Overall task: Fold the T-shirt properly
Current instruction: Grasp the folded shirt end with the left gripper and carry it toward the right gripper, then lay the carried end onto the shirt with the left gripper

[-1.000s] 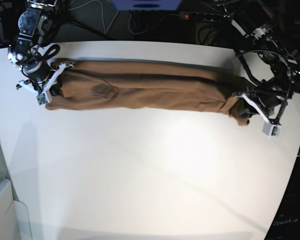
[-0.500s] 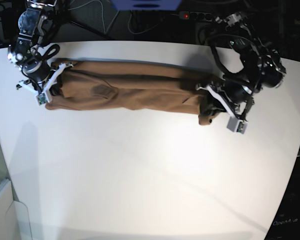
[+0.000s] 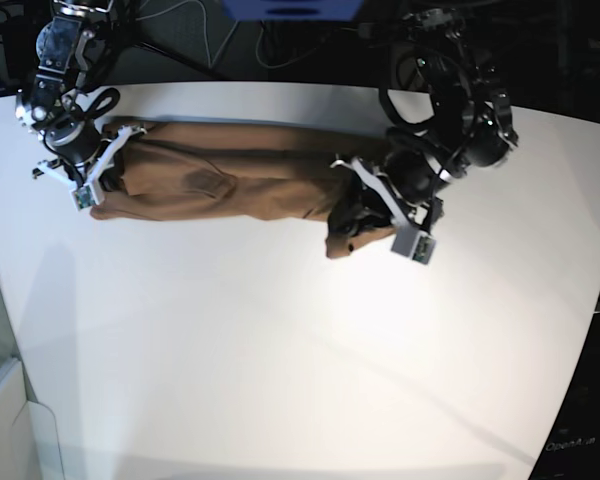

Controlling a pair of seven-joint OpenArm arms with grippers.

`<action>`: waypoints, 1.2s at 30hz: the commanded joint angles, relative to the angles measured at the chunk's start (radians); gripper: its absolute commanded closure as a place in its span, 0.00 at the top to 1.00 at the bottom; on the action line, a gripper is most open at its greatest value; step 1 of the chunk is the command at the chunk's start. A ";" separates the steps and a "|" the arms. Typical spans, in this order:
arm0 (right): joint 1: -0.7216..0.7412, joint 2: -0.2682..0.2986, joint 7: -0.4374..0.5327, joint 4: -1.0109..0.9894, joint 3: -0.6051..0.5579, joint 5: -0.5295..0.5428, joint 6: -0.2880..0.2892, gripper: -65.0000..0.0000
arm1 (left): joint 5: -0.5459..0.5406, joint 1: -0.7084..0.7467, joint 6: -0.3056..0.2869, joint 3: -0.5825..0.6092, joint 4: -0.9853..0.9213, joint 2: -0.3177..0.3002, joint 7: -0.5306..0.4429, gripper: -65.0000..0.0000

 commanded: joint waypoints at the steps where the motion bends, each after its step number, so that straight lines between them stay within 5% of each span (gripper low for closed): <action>1: -0.003 0.010 -0.017 0.009 0.002 -0.007 0.007 0.01 | -0.019 -0.008 -0.005 0.018 -0.002 -0.001 -0.020 0.03; 18: -0.004 0.012 -0.017 0.009 0.002 -0.007 0.007 0.01 | -0.016 0.024 -0.005 0.143 -0.123 -0.010 -0.125 0.03; 36: -0.004 0.012 -0.017 0.009 0.002 -0.007 0.007 0.01 | -0.021 0.023 -0.005 0.146 -0.239 -0.001 -0.197 0.03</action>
